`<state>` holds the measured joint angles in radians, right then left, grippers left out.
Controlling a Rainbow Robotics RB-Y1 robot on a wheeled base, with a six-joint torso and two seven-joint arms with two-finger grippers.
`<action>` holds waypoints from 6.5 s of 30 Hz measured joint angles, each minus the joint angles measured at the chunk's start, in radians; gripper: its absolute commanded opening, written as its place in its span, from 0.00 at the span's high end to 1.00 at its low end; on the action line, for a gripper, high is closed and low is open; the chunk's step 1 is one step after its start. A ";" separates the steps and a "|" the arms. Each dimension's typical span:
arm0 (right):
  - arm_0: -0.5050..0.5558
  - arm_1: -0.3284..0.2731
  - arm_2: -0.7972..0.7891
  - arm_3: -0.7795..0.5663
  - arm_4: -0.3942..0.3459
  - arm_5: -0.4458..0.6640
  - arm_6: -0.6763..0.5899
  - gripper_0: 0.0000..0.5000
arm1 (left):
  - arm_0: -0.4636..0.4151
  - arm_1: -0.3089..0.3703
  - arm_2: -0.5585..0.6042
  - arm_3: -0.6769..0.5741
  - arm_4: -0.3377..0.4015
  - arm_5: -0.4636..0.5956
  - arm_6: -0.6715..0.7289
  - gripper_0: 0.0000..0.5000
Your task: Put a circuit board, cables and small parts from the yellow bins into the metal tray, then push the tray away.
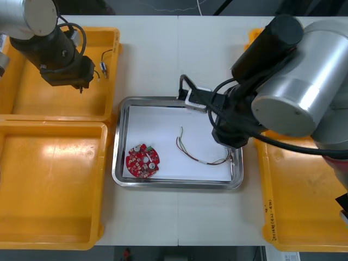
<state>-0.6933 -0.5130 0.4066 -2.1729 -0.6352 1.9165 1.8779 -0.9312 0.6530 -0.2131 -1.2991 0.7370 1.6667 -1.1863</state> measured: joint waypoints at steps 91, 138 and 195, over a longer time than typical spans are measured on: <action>-0.632 -0.029 -0.507 1.630 0.351 -0.453 -1.369 0.00 | 0.002 -0.045 -0.513 -0.170 0.115 -0.218 0.006 0.00; -0.674 0.025 -0.718 2.047 0.509 -0.880 -1.494 0.00 | -0.010 -0.048 0.087 -0.218 0.113 0.047 0.116 0.00; -0.568 0.032 -0.691 1.530 0.488 -0.390 -1.537 1.00 | -0.010 -0.052 0.098 0.293 -0.061 -0.558 0.032 0.00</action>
<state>-1.2614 -0.4806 -0.2842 -0.6427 -0.1470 1.5265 0.3411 -0.9408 0.6010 -0.1152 -1.0061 0.6758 1.1085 -1.1546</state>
